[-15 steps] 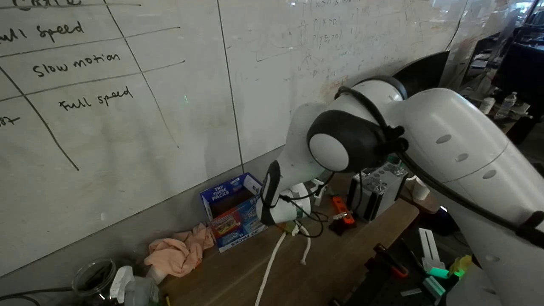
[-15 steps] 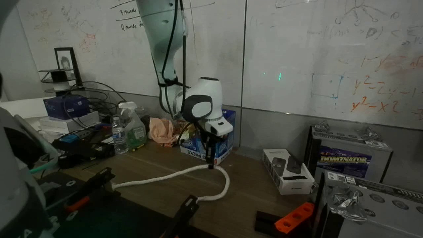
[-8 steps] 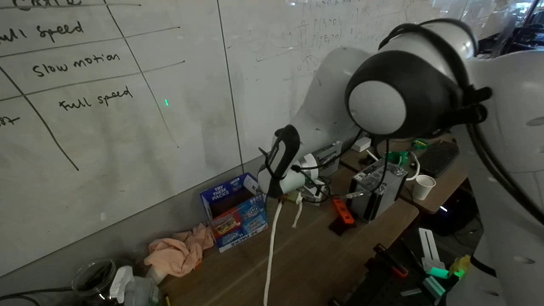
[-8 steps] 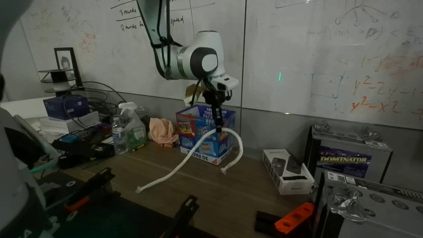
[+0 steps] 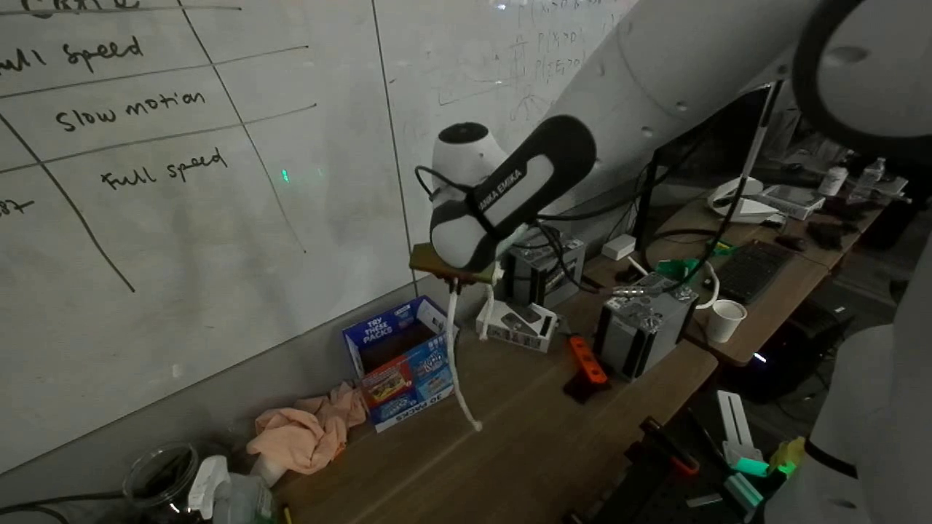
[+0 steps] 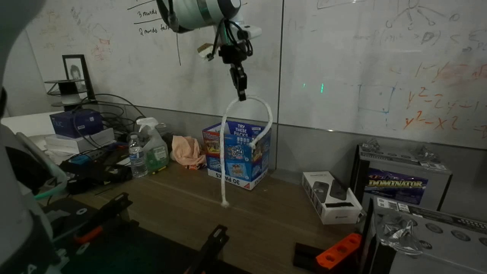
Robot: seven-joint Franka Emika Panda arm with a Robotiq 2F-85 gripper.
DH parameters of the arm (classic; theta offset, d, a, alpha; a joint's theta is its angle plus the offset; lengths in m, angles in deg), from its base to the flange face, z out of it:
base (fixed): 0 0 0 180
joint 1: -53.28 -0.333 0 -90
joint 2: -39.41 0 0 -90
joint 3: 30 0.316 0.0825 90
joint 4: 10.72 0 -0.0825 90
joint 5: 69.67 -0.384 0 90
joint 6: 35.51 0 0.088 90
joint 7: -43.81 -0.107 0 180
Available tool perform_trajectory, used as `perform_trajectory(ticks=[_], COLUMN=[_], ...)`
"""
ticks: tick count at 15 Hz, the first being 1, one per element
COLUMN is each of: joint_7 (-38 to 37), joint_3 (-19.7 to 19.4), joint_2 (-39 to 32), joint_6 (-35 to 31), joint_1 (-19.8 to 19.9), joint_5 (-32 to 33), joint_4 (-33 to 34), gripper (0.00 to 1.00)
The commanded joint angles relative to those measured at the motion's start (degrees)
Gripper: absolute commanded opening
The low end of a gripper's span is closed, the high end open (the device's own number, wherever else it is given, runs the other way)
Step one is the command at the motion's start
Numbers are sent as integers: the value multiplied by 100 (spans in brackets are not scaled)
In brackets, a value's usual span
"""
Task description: Put the two ropes in the box one at a time
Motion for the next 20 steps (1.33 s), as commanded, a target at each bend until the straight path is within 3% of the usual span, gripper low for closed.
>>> perform_trajectory(ticks=[1, 5, 10, 15, 18, 20], joint_7=[-542, -894, -1579, -2096, -2340, -2266], joint_3=[757, 1610, 2189, 2219, 2072, 1939], joint_2=[939, 1570, 1603, 943, 335, -107], joint_6=[778, 1211, 1086, 487, 253, 218], joint_1=[458, 919, 1377, 1772, 1845, 1828], joint_5=[481, 94, -108, 325, 772, 701], joint_4=[214, 792, 1838, 2477, 2781, 3064], gripper=[11, 12, 11, 11, 11, 11])
